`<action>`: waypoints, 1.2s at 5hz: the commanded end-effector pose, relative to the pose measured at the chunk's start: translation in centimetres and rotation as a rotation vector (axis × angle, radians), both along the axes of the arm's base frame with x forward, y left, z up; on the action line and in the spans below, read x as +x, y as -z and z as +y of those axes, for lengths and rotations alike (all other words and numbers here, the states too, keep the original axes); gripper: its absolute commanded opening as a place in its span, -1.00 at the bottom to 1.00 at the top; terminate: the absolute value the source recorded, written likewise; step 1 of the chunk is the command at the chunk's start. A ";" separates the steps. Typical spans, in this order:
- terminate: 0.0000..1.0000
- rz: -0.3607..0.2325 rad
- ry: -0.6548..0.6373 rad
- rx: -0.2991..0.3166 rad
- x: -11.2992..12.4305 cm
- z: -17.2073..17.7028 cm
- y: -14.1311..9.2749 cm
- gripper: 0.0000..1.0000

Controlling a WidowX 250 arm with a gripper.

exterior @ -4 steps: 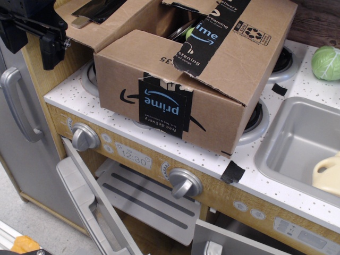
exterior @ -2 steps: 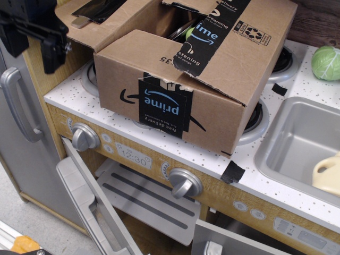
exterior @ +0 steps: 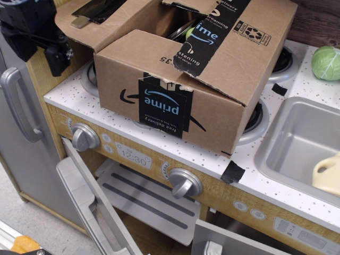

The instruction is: Close large4fbox flaps

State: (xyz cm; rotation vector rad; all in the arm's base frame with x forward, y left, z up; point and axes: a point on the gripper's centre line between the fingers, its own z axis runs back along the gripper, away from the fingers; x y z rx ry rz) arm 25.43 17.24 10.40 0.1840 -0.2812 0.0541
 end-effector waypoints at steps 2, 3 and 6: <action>-1.00 -0.159 0.092 0.116 3.9 0.7 -2.2 1.00; -1.00 -0.186 0.107 0.186 4.1 0.0 -3.4 1.00; -1.00 -0.197 0.086 0.291 4.6 -4.0 -8.0 1.00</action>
